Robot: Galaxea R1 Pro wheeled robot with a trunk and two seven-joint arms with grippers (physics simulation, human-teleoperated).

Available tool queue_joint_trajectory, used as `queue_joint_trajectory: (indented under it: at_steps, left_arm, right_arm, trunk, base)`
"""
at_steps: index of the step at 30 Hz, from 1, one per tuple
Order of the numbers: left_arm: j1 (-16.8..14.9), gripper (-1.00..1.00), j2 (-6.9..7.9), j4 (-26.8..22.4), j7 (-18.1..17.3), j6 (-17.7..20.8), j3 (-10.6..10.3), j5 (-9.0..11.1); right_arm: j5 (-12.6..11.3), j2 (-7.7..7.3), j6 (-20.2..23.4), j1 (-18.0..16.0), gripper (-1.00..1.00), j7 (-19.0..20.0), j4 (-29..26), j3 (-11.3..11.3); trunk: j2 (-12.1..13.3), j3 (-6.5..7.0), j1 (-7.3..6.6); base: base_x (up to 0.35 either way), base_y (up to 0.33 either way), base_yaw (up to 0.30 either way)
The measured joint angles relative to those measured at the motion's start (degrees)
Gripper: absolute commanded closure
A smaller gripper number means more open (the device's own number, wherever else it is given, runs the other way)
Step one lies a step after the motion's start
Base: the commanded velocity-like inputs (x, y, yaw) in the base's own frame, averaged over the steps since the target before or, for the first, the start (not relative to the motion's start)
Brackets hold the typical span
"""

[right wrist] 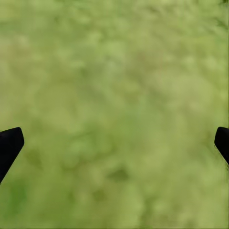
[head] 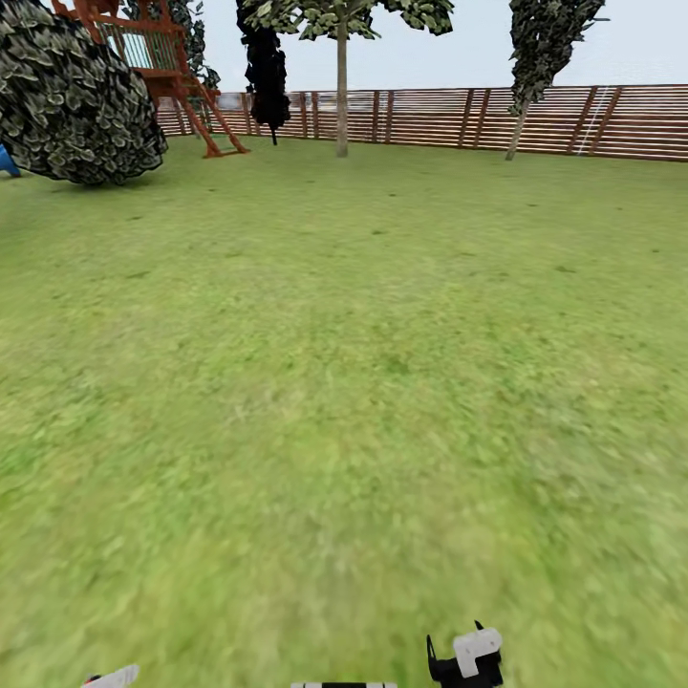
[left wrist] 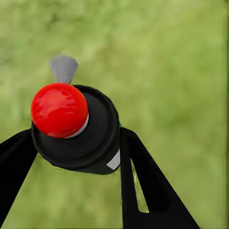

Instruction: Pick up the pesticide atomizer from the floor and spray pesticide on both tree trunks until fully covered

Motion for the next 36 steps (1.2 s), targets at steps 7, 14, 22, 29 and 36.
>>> queue_joint_trajectory:
  at_steps: [7,14,22,29,36]
  left_arm:
    - [0.0,1.00,-0.08,0.0,0.0,0.0,0.0,0.0]
    - [0.0,1.00,0.04,0.0,0.0,0.0,0.0,0.1]
    - [0.0,1.00,0.06,0.0,0.0,0.0,0.0,0.1]
    - [0.0,1.00,0.00,0.0,0.0,-0.1,0.0,0.1]
    - [0.0,1.00,0.05,0.0,0.0,0.0,0.0,0.1]
  right_arm:
    - [0.0,0.00,0.0,0.0,-1.00,0.0,0.0,0.0]
    - [0.0,0.00,0.0,0.0,-1.00,0.0,0.0,0.0]
    - [0.0,0.00,0.0,0.0,-1.00,0.0,0.0,0.0]
    - [0.0,0.00,0.0,0.0,-1.00,0.0,0.0,0.0]
    - [0.0,0.00,0.0,0.0,-1.00,0.0,0.0,0.0]
  trunk:
    - [0.0,0.00,0.00]
    - [0.0,0.00,0.00]
    - [0.0,0.00,0.00]
    - [0.0,0.00,0.00]
    - [0.0,0.00,0.00]
  base:
    - [0.340,0.000,0.000]
    - [0.340,0.000,0.000]
    - [0.340,0.000,0.000]
    - [0.340,0.000,0.000]
    - [0.340,0.000,0.000]
